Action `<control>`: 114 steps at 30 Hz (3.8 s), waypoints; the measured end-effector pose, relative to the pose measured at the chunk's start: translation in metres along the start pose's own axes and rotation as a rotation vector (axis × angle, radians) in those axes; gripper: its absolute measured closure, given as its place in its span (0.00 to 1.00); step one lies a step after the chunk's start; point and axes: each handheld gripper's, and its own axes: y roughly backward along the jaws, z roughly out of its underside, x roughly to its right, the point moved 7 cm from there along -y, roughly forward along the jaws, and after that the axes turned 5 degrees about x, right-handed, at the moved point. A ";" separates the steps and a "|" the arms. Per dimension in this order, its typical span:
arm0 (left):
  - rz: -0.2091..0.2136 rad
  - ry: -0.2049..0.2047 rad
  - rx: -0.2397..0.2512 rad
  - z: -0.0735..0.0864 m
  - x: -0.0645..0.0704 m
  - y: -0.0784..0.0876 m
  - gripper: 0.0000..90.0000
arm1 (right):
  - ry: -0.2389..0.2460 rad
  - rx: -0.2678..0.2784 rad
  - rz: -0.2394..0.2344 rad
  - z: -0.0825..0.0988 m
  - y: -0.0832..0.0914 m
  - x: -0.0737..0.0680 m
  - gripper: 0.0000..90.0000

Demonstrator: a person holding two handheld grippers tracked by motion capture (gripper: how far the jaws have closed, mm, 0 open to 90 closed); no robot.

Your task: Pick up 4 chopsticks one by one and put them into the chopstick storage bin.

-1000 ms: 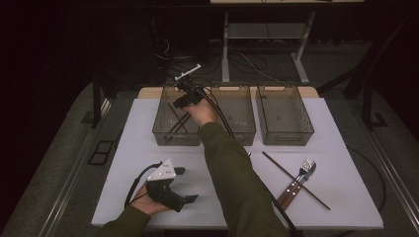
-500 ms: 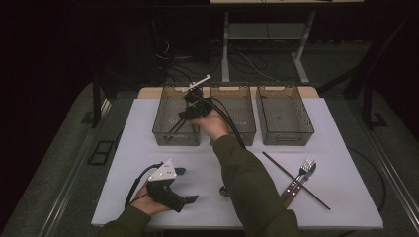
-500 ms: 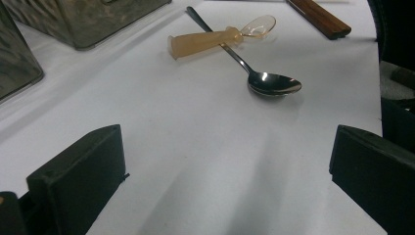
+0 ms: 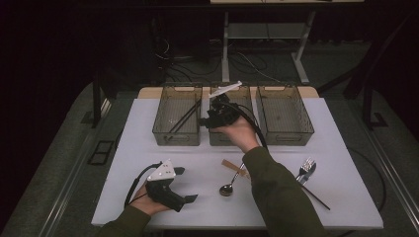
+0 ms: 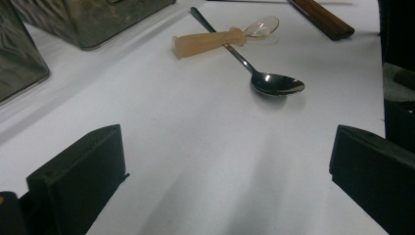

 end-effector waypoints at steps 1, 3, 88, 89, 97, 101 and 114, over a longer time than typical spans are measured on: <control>0.001 -0.003 -0.006 0.000 0.000 0.000 0.00 | 0.001 0.003 0.001 0.003 0.005 0.002 0.49; 0.001 -0.003 -0.007 0.000 0.000 0.000 0.00 | 0.001 0.006 0.002 0.009 0.013 0.005 0.48; -0.021 0.001 -0.019 0.002 -0.002 0.002 0.00 | -0.079 -0.192 0.149 0.256 0.187 0.073 0.91; -0.021 0.002 -0.016 0.002 -0.002 0.001 0.00 | -0.083 -0.192 0.149 0.256 0.187 0.073 0.91; -0.020 0.000 -0.017 0.002 -0.002 0.001 0.00 | -0.096 -0.193 0.140 0.256 0.186 0.074 0.94; -0.020 0.001 -0.016 0.002 -0.002 0.001 0.00 | -0.114 -0.189 0.130 0.255 0.187 0.074 0.94; -0.017 -0.002 -0.021 0.002 -0.002 0.001 0.00 | -0.132 -0.140 0.114 0.247 0.194 0.074 0.94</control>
